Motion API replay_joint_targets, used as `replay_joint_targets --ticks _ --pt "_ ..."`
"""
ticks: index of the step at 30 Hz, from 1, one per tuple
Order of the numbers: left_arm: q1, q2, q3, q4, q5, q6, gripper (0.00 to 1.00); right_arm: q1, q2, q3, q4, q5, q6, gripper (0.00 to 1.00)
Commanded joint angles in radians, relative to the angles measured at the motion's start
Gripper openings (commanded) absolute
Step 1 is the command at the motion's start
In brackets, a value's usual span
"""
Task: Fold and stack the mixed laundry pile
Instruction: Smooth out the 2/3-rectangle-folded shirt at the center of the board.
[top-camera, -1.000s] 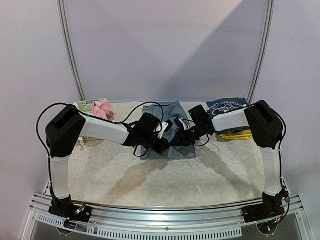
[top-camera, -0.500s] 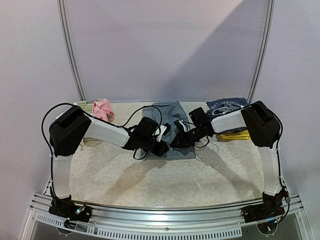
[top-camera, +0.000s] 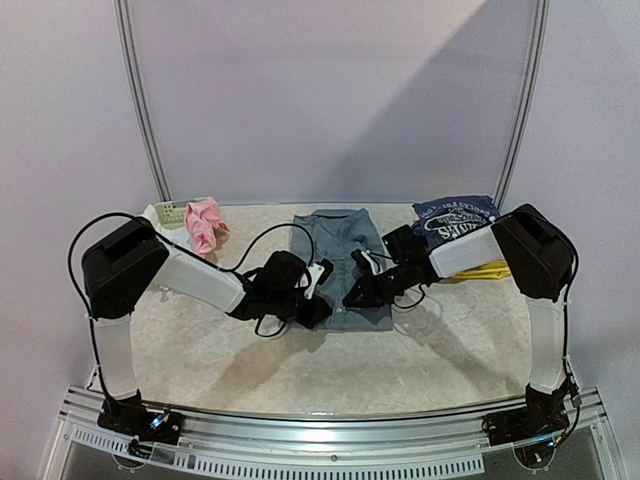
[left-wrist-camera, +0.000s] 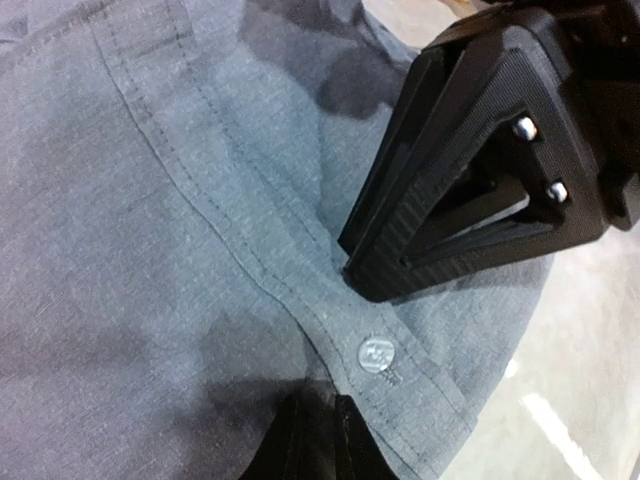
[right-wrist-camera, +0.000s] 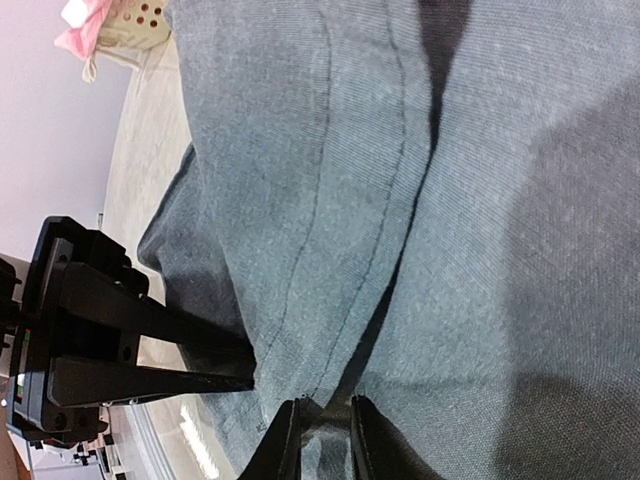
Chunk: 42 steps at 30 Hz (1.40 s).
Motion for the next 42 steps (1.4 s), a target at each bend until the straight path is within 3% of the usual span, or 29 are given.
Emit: replay_joint_targets --ticks 1,6,10,18,22,42 --pt "-0.065 -0.058 -0.095 -0.075 -0.045 -0.045 0.12 0.037 -0.043 -0.104 -0.077 0.091 0.023 0.18" --pt "-0.122 -0.129 -0.164 -0.044 -0.046 -0.080 0.12 0.069 -0.131 -0.181 -0.086 0.122 0.036 0.19" --pt "-0.173 -0.173 -0.157 -0.100 -0.037 -0.025 0.14 0.078 -0.176 -0.193 -0.110 0.128 0.033 0.19" --pt "-0.187 -0.309 -0.145 -0.246 -0.219 0.035 0.17 0.091 -0.276 -0.183 -0.162 0.113 -0.001 0.22" --pt "-0.177 -0.306 -0.146 -0.310 -0.277 0.045 0.17 0.091 -0.310 -0.203 -0.187 0.109 -0.024 0.24" --pt "-0.147 -0.279 -0.265 -0.273 -0.335 -0.012 0.16 0.083 -0.362 -0.408 -0.209 0.205 -0.012 0.30"
